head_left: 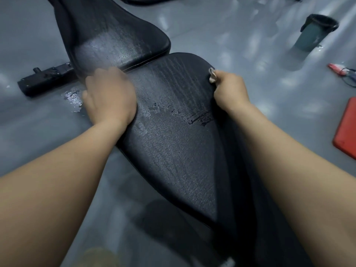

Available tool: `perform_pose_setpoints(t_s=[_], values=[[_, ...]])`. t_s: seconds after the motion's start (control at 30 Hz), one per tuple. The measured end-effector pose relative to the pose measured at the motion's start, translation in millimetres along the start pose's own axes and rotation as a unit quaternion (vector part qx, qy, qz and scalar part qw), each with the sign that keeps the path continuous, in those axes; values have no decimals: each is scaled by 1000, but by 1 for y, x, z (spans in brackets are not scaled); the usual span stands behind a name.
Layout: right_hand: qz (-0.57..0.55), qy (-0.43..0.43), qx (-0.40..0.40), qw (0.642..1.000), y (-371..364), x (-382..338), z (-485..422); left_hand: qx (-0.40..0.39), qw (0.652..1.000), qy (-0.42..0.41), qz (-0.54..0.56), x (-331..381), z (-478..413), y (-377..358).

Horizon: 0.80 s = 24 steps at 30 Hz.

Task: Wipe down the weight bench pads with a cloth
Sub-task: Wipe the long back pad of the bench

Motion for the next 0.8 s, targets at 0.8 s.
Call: perform_pose_setpoints(t_s=[0.8], values=[[-37, 303, -84, 949, -4, -80, 98, -4, 1000, 7, 11, -2, 0, 1]])
Point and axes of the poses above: each hand's wrist, its own z-axis away from the middle knuckle, its own y-axis out of the back of the hand, x = y × z, the point moved 5 cm from there along -z, towards the middle knuckle, and after that the axes turned 3 degrees about z, right-handed, at the moved point
